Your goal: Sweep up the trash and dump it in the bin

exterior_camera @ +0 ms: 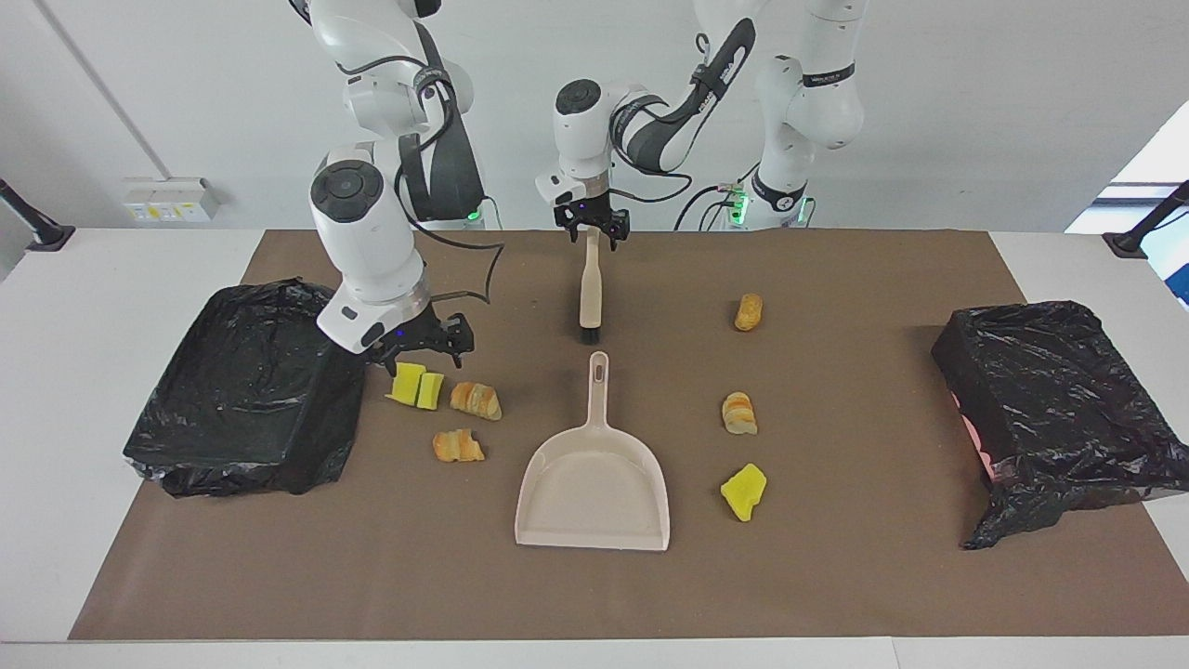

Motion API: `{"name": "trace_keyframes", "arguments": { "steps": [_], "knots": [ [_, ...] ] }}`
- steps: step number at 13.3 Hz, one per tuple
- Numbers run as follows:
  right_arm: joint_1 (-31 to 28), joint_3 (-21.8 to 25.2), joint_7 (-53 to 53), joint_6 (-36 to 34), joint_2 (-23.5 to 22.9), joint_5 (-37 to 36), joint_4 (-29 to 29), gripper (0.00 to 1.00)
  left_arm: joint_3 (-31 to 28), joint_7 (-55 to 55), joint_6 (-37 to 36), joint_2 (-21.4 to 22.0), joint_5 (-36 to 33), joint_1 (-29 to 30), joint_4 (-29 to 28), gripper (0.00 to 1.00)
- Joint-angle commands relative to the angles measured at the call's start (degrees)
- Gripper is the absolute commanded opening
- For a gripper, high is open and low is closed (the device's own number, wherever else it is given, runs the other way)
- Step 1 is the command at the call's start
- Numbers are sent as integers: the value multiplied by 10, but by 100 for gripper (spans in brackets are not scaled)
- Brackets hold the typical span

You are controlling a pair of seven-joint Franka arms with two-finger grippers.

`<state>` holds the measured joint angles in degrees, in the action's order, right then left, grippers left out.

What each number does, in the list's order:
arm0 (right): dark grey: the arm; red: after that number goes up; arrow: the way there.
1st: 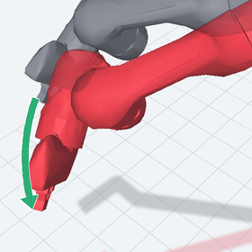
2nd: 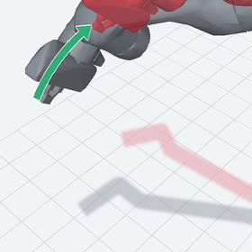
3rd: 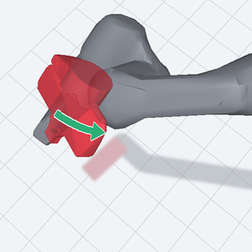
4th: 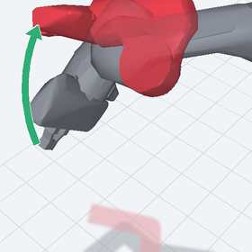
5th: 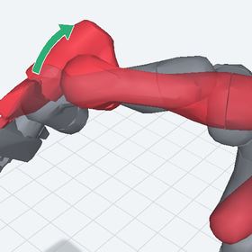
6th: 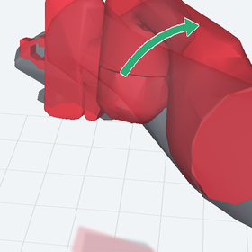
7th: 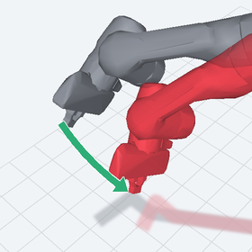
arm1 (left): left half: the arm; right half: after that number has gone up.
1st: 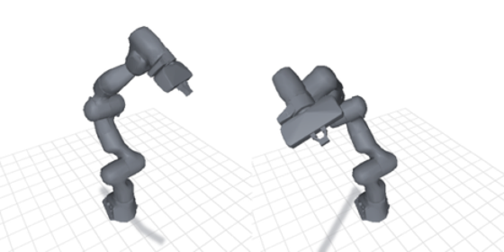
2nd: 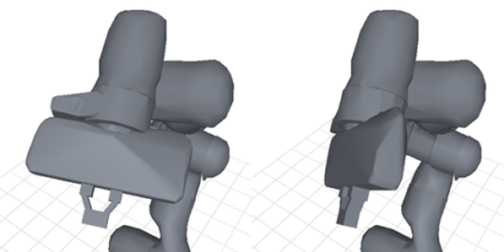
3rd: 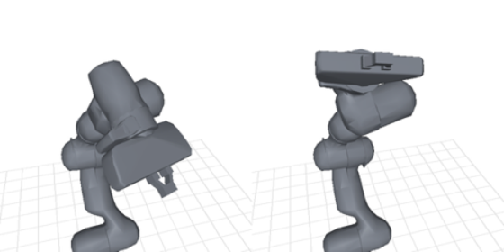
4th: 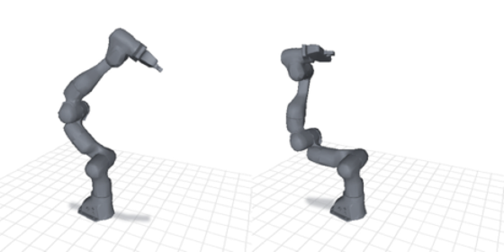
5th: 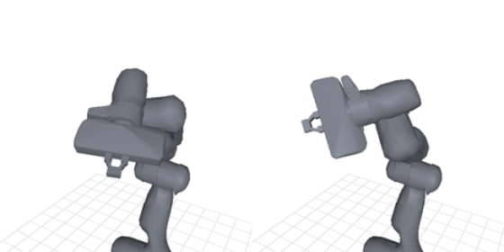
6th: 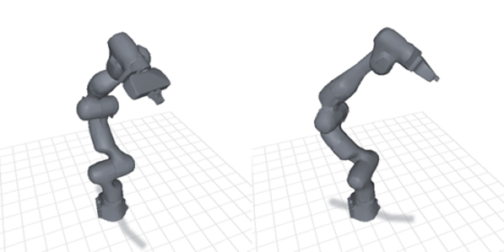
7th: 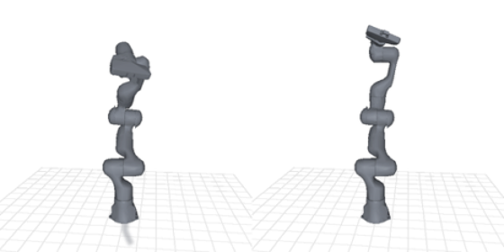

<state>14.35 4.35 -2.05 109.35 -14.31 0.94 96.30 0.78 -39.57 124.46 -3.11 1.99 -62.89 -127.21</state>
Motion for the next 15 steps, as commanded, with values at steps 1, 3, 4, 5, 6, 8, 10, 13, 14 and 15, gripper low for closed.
{"name": "trace_keyframes", "arguments": {
  "steps": [1,3,4,5,6,8,10,13,14,15],
  "knots": [
    [-3,-2,-8,14,9,10,15,100,-9,-2,-14,14,-5,-5,-8,8],
    [-3,-1,-8,14,9,10,16,100,-7,7,-30,23,-5,21,-4,0],
    [-2,-1,-8,13,9,10,15,100,-7,19,-39,32,-5,28,-3,0],
    [-3,-2,-8,13,9,10,15,100,-9,33,-52,43,-5,34,-3,0],
    [-3,-2,-8,13,9,10,15,100,-11,37,-91,62,-5,35,-3,0],
    [-2,-2,-10,11,8,10,12,100,-17,40,-166,89,-6,64,-3,0],
    [20,-3,-49,-2,6,13,-5,100,-17,40,-224,121,-6,106,-4,0],
    [62,-3,-138,-22,-20,12,-34,100,-17,33,-300,173,-7,182,-11,0],
    [73,-4,-169,-22,-33,11,-42,100,-17,30,-328,184,-8,202,-12,0],
    [82,-5,-205,-19,-49,16,-55,100,-17,15,-351,187,-11,217,-12,0]
  ]
}}
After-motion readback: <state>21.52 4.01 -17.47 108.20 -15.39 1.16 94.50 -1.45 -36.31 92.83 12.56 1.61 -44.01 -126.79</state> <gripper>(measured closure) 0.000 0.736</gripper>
